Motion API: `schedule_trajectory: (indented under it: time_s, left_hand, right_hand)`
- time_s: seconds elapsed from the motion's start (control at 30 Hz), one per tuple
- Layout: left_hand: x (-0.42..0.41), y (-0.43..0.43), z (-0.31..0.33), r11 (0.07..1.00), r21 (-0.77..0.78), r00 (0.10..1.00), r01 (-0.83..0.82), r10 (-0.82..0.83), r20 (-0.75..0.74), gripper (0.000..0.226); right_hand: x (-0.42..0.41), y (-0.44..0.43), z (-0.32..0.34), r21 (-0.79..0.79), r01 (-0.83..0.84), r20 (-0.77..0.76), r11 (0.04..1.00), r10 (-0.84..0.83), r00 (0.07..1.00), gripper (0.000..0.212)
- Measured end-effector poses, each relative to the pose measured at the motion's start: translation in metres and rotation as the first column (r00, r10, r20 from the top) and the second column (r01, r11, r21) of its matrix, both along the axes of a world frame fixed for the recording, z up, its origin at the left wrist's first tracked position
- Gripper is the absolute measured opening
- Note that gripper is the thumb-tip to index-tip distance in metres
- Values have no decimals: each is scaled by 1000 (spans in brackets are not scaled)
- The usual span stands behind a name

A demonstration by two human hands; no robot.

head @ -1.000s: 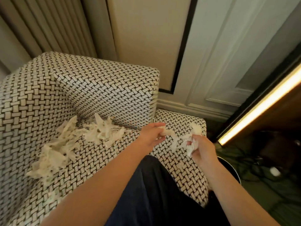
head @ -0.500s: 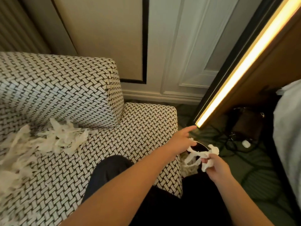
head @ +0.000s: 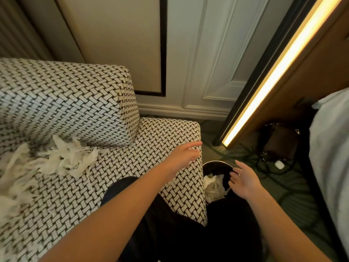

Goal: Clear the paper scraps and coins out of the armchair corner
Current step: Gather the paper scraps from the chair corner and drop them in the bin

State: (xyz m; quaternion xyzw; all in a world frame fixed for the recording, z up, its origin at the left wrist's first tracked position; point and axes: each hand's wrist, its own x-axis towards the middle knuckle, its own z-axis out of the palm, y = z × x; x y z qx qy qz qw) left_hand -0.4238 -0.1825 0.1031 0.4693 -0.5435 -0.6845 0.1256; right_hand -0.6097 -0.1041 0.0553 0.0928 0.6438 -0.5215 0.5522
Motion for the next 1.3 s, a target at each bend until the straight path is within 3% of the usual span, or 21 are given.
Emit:
schedule_trajectory:
  time_s: [0.23,0.53,0.63,0.7,0.8,0.87,0.97,1.1,1.3]
  left_hand:
    - [49,-2,11,995,-12,995,-99,99,-10,19]
    - [133,-1,15,911,1,910,-411,411,-56,19]
    - [165,-4,0,837,-74,840,-542,541,-36,24]
    - [190,-6,-15,783,-214,790,-584,609,69,32]
    - [221,-8,-40,813,-376,739,-445,570,358,42]
    - [238,-7,-53,882,-367,697,-295,461,549,51]
    - [255,-5,-67,950,-289,664,-121,294,687,59]
    - [263,-7,-80,978,-211,628,-6,168,760,63]
    - [268,2,-88,949,-311,625,-53,274,731,65]
  right_hand:
    - [43,-17,25,-213,-70,19,975,76,997,43]
    - [151,-53,60,-343,-188,101,920,235,967,30]
    - [193,-64,62,-353,-257,129,899,319,939,28]
    - [220,-71,62,-355,-312,128,881,376,918,27]
    - [251,-77,59,-377,-363,109,852,430,896,26]
    - [271,-80,56,-390,-397,86,831,462,883,25]
    - [298,-87,51,-396,-483,18,781,532,847,25]
    - [320,-94,41,-373,-593,-64,714,618,784,24]
    - [339,-99,20,-231,-684,-81,691,687,722,34]
